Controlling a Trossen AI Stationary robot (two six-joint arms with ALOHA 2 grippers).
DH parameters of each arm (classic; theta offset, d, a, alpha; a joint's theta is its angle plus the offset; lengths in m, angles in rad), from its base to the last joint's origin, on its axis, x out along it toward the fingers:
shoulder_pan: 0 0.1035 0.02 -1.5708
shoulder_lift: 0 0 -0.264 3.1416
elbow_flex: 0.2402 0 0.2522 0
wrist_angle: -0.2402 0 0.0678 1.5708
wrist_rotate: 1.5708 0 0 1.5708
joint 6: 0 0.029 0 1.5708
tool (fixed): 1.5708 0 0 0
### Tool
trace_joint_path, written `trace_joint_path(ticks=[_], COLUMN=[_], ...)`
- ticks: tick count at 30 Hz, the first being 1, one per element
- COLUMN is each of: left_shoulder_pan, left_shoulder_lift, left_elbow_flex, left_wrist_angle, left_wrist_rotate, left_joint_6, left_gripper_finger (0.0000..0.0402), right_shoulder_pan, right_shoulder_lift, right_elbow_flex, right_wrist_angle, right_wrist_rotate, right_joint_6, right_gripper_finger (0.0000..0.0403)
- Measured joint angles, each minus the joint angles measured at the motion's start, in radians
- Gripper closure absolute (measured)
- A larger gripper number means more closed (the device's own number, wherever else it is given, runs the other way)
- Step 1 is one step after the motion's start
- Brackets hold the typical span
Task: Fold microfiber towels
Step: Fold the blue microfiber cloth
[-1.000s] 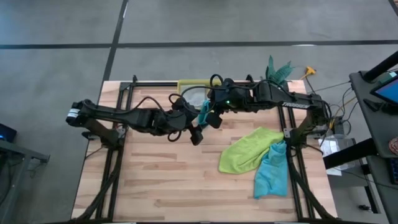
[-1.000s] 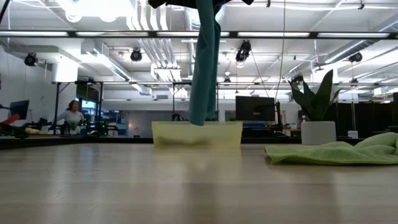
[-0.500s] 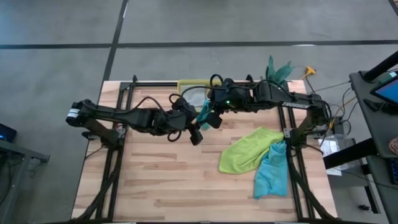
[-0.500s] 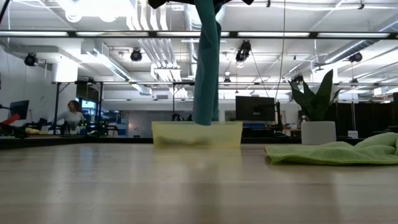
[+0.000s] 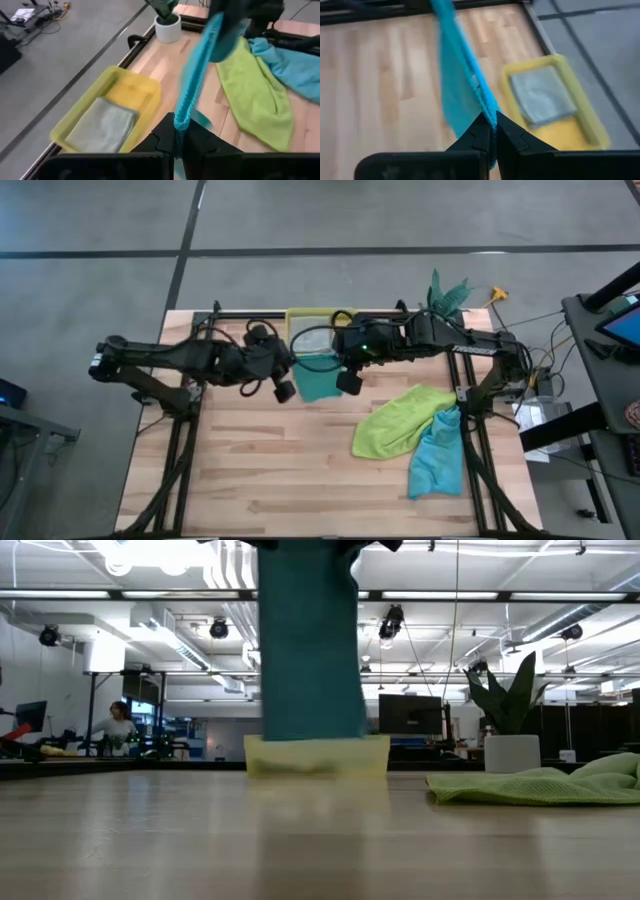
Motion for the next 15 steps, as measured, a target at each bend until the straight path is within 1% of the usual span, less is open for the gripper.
trace_joint_path(ticks=[4,7,10,13,15], left_shoulder_pan=[0.006,0.01,0.019,0.036,0.057], left_shoulder_lift=[-0.028,-0.03,-0.02,-0.003,0.008], left_elbow_flex=[0.0,-0.001,-0.014,-0.037,-0.048], left_wrist_angle=[-0.043,-0.072,-0.101,-0.1,-0.096], left_wrist_rotate=[0.01,0.018,0.031,0.023,0.018], left_joint_6=[0.015,0.034,0.038,0.096,0.129], left_gripper_finger=[0.0401,0.0401,0.0401,0.0401,0.0401], right_shoulder_pan=[0.0,0.0,-0.012,-0.031,-0.045], right_shoulder_lift=[0.0,0.0,0.0,0.008,0.014], right_elbow_flex=[-0.015,-0.022,-0.032,-0.044,-0.059], right_wrist_angle=[0.029,0.053,0.089,0.129,0.133], right_wrist_rotate=[-0.111,-0.126,-0.098,0.005,0.039], right_joint_6=[-0.046,-0.058,-0.077,-0.084,-0.078], right_gripper_finger=[0.0394,0.0394,0.0394,0.0394,0.0394])
